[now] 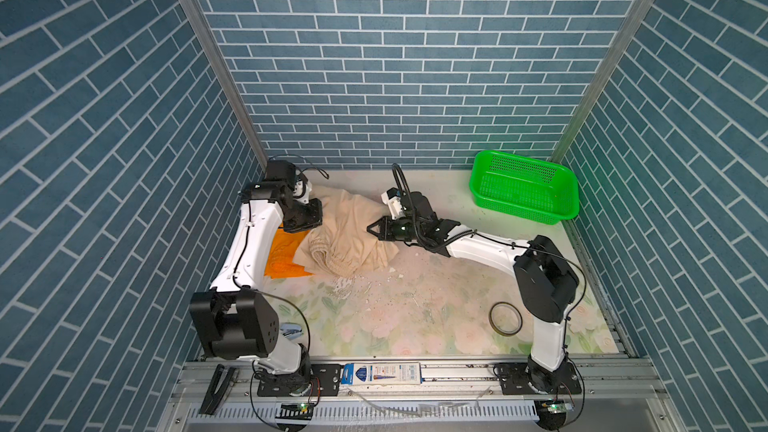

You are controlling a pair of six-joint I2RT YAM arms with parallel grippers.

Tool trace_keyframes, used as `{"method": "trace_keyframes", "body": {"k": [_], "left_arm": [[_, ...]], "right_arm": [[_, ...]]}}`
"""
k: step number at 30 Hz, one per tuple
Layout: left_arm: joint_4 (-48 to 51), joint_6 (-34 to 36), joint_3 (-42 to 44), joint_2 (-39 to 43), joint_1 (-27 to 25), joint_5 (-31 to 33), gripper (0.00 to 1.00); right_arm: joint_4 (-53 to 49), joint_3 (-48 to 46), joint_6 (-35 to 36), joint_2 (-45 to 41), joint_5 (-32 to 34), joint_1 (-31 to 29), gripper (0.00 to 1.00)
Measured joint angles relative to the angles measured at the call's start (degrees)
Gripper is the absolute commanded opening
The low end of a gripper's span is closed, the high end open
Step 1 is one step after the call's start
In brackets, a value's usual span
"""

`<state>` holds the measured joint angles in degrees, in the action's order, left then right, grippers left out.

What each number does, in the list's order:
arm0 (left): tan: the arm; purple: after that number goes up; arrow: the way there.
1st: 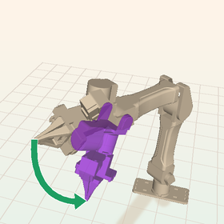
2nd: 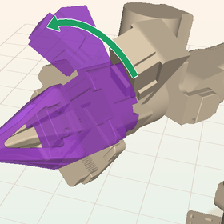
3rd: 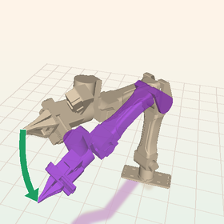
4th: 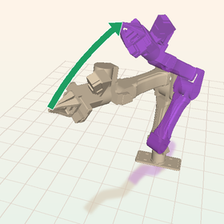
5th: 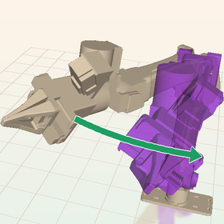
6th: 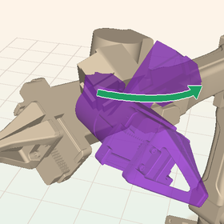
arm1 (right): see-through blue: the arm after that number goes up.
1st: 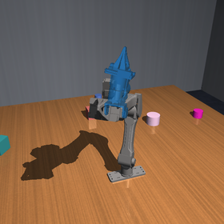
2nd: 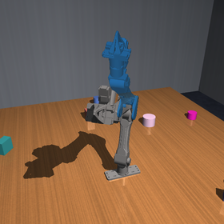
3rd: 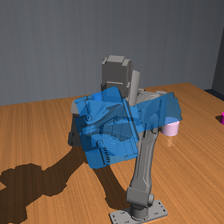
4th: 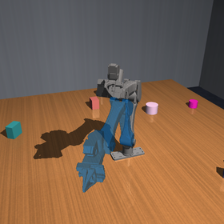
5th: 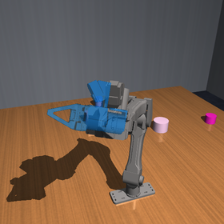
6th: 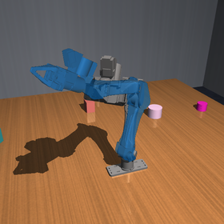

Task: Fold and stack the shorts
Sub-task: 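Lift and carry the beige shorts with both grippers onto the orange shorts, then lower the beige shorts onto the orange shorts and open both grippers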

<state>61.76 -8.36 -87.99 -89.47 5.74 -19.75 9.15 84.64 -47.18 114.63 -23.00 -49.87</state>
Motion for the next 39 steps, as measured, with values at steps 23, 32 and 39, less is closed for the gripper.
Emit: {"method": "trace_keyframes", "body": {"k": [23,32,39], "left_arm": [[2.3,9.8,-15.6,-24.5,12.3,2.1,0.2],[-2.3,7.8,-15.2,-24.3,13.2,5.0,1.0],[-3.9,3.9,-10.1,-10.8,12.0,5.2,0.83]], "right_arm": [[3.1,17.6,-2.5,20.9,-0.7,-1.2,0.17],[-1.2,21.7,0.4,23.5,-0.7,-1.2,0.45],[-6.2,15.3,6.4,15.9,1.7,-0.7,0.5]]}}
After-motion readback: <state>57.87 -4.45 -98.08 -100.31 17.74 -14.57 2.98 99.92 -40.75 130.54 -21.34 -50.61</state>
